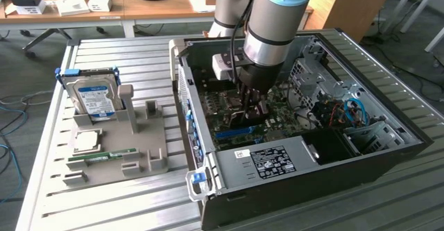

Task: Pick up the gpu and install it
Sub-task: 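Insert the gpu into the slot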

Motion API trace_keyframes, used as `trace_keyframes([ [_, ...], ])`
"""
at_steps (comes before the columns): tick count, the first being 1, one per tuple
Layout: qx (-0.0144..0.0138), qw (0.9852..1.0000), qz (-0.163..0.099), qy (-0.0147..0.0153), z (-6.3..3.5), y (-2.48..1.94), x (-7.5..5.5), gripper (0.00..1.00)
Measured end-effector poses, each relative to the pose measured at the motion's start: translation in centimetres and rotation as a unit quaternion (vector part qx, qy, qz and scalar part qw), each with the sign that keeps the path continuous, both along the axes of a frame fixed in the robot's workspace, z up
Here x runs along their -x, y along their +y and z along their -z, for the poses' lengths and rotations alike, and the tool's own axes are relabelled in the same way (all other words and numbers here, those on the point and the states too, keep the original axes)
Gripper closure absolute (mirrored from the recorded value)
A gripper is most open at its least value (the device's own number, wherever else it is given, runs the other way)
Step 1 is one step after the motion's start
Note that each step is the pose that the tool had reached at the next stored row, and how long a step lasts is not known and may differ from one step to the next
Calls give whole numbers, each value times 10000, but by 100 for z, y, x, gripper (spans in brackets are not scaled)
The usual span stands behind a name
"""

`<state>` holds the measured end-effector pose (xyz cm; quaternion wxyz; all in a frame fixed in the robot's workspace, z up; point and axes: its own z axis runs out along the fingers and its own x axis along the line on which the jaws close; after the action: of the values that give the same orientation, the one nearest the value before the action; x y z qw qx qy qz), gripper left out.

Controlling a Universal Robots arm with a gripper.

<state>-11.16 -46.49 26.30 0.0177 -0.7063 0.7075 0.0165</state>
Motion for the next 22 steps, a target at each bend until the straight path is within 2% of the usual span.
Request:
trace_keyframes([
  [17,1,10000,0,3,7,0,8,74],
  [22,3,10000,0,3,35,0,8,74],
])
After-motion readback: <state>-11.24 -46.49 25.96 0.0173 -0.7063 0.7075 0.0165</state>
